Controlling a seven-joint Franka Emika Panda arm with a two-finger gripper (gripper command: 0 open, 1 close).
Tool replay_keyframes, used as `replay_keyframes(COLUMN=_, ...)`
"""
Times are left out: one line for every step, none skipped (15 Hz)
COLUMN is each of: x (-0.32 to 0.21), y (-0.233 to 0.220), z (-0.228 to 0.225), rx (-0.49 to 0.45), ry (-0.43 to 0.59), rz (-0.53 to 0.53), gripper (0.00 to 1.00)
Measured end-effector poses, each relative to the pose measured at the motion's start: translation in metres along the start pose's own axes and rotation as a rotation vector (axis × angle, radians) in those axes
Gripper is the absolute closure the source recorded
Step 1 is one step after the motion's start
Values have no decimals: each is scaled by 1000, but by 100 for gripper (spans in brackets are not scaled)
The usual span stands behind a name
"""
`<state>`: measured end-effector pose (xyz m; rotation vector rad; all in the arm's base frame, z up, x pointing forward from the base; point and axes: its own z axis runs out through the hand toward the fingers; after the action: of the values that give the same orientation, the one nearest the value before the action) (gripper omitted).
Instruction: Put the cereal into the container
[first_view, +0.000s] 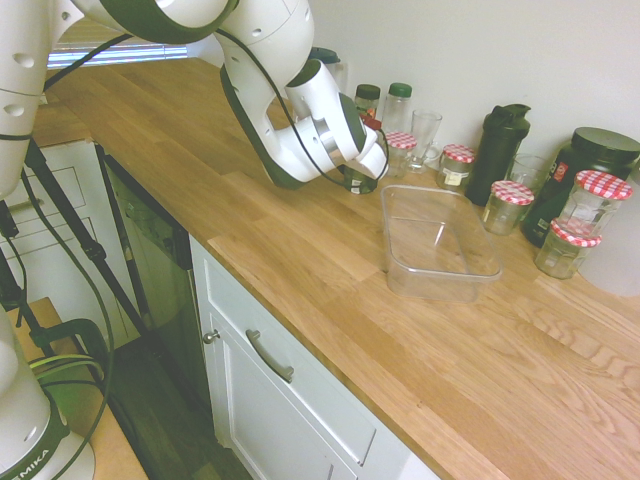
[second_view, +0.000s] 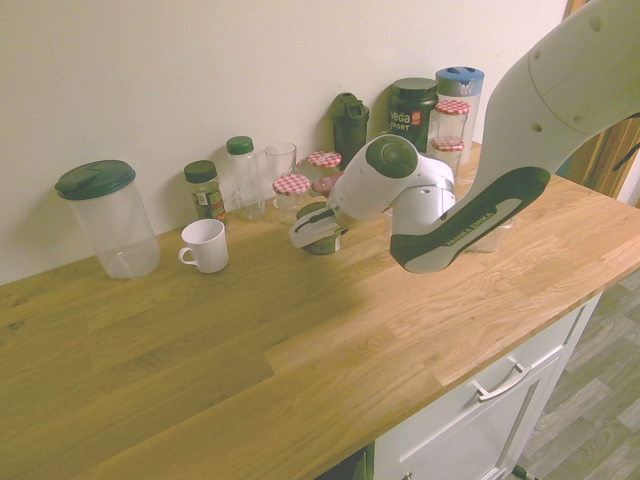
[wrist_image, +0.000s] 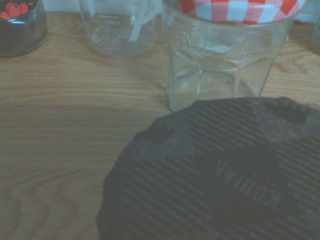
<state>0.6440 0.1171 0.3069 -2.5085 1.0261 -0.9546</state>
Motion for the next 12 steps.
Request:
replay_keyframes(x=-1, y=-1, z=0, rx=3, ry=-1, rz=-1, gripper=100)
replay_keyframes(x=-1, y=-1, z=0, rx=7, ry=-2, rz=-2, gripper=100)
replay_keyframes(x=-2, y=-2, z=0, rx=13, ry=-4, rz=-3, gripper=100)
replay_keyframes(x=-2, y=-2, z=0, rx=17, ry=-6, rz=-3, gripper=100)
replay_keyframes(x=-2, y=-3, z=0, rx=19, ry=-6, rz=-3, gripper=100)
replay_keyframes(x=-3, y=-4, z=-1, rx=22, ry=-6, rz=-5, gripper=100)
replay_keyframes(x=-3, y=-8, z=-2, rx=28, ry=-4, rz=-6, gripper=100)
replay_keyframes(x=-1, y=-13, z=-4, rx=37, ry=1, rz=-7, gripper=100)
replay_keyframes(x=1, y=-18, z=-8, rx=48, ry=8, rz=-6, gripper=100)
replay_keyframes(x=6, y=-24, z=-15, rx=59, ry=18, rz=-4, gripper=100)
replay_keyframes(x=13, y=-29, z=-25, rx=70, ry=33, rz=-1, gripper=100)
replay_keyframes(x=22, y=-34, z=-37, rx=77, ry=53, rz=6, gripper=100)
